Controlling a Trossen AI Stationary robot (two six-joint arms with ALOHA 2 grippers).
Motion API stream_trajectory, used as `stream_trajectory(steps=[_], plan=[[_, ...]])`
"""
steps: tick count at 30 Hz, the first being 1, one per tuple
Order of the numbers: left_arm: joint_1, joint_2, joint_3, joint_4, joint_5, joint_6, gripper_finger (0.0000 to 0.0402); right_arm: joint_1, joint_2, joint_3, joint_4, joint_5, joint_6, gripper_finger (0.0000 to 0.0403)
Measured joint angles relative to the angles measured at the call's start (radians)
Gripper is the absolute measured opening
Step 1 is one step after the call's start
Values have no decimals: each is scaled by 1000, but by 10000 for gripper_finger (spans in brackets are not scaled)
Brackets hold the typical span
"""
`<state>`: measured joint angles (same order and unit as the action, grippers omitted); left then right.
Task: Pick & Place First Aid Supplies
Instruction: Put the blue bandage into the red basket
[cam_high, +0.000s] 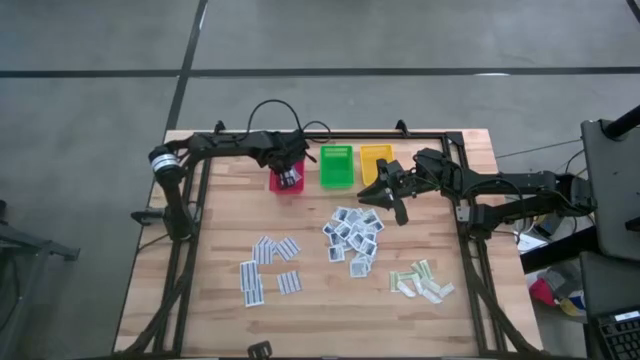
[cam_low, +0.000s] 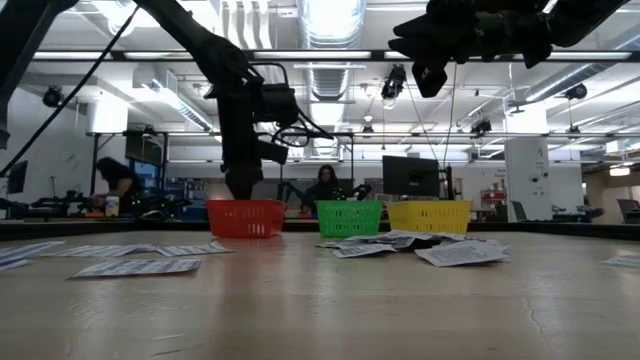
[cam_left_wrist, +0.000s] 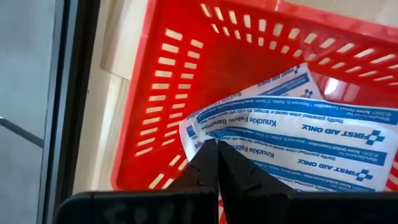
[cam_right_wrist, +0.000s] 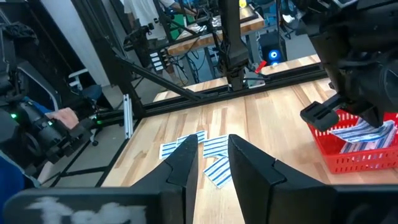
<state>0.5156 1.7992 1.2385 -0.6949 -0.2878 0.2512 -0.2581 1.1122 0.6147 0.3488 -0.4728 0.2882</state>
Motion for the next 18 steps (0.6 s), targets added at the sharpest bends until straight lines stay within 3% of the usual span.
stream_trajectory(steps=[4, 12, 18], plan=[[0, -5, 0, -1, 8, 9, 16, 0, 0, 0, 0, 0, 0, 77], [-2, -16, 3, -6, -3, 24, 108, 0, 0, 0, 0, 0, 0, 69], [-8, -118, 119, -241, -60, -40, 140, 0, 0, 0, 0, 0, 0, 78]])
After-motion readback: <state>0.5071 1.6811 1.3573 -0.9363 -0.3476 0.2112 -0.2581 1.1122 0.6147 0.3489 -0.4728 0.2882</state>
